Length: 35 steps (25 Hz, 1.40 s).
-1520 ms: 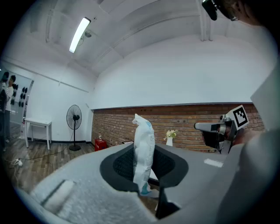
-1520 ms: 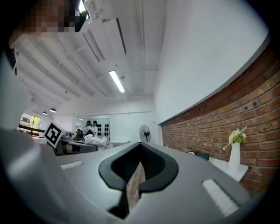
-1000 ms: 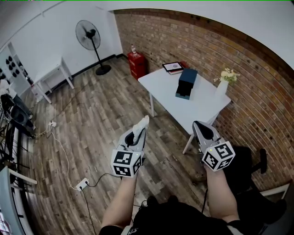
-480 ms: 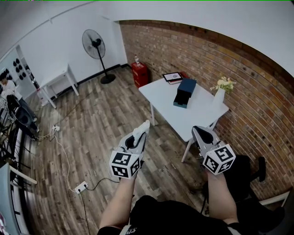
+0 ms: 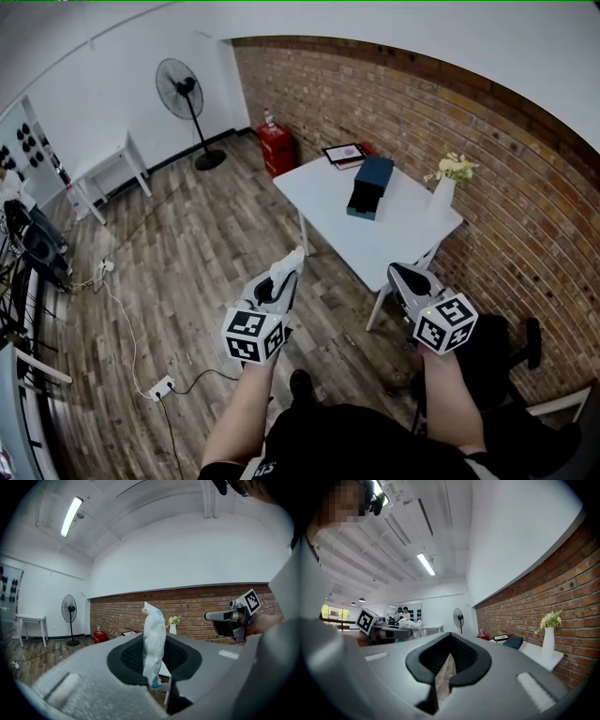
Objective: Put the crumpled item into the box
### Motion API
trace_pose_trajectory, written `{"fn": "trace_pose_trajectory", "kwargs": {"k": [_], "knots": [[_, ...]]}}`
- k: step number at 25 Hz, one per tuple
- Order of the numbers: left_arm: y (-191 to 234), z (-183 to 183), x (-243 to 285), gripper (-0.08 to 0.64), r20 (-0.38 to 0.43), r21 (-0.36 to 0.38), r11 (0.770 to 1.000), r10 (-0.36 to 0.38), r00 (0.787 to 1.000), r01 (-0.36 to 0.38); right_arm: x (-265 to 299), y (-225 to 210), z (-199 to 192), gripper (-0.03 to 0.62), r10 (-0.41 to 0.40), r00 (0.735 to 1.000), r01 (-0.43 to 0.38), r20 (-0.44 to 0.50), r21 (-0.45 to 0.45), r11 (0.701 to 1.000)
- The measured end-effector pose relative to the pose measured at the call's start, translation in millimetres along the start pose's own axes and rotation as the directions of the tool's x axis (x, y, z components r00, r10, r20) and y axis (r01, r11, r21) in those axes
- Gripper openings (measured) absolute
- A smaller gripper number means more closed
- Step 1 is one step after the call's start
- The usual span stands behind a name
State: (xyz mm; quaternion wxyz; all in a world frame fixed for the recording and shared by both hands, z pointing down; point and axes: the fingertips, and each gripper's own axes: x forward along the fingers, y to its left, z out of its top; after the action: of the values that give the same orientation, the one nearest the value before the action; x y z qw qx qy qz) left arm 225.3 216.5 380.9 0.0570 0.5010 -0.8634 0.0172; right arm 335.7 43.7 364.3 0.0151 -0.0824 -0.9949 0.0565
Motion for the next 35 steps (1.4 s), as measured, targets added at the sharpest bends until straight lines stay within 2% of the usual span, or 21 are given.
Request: {"fn": "trace_pose_trajectory", "kwargs": {"k": [3,10,15,22,26,32,35], "knots": [[19,0,19,0.069,-0.003,-0.002,1.0,-0.016,1.0,0.016,25,-11,-1,0.0,-0.002,1.0,0.002,-0.008,0.021,1.0],[92,4,72,0.068,-0.026,-0.005,0.999,-0.034,0.999,0.034,103,-24,8,0.0,0.015,1.0,-0.014,-0.011,0.019,1.0],[130,0,107,0.068,-0.05,0.025,0.997,-0.065,0.997,0.067,148,-39,-9,0.0,-0.001,0.999,0.003,-0.041,0.051,0.999],[166,-15,146,0.067,-0.048,-0.074,0.985,-0.163,0.986,0.159,196,-58,-33,0.0,-0.026,0.995,0.036,-0.092,0.105,0.994],[196,-18,159,0.067,-0.048,-0.127,0.975,-0.192,0.98,0.184,221,-66,-43,0.0,-0.05,0.993,0.064,-0.106,0.129,0.99],[244,-20,169,0.066,-0.076,-0.103,0.98,-0.177,0.981,0.168,256,-58,-43,0.0,-0.056,0.994,0.069,-0.098,0.142,0.987],[255,-25,179,0.066,-0.086,-0.12,0.979,-0.174,0.981,0.163,268,-60,-43,0.0,-0.051,0.994,0.065,-0.096,0.146,0.987]]}}
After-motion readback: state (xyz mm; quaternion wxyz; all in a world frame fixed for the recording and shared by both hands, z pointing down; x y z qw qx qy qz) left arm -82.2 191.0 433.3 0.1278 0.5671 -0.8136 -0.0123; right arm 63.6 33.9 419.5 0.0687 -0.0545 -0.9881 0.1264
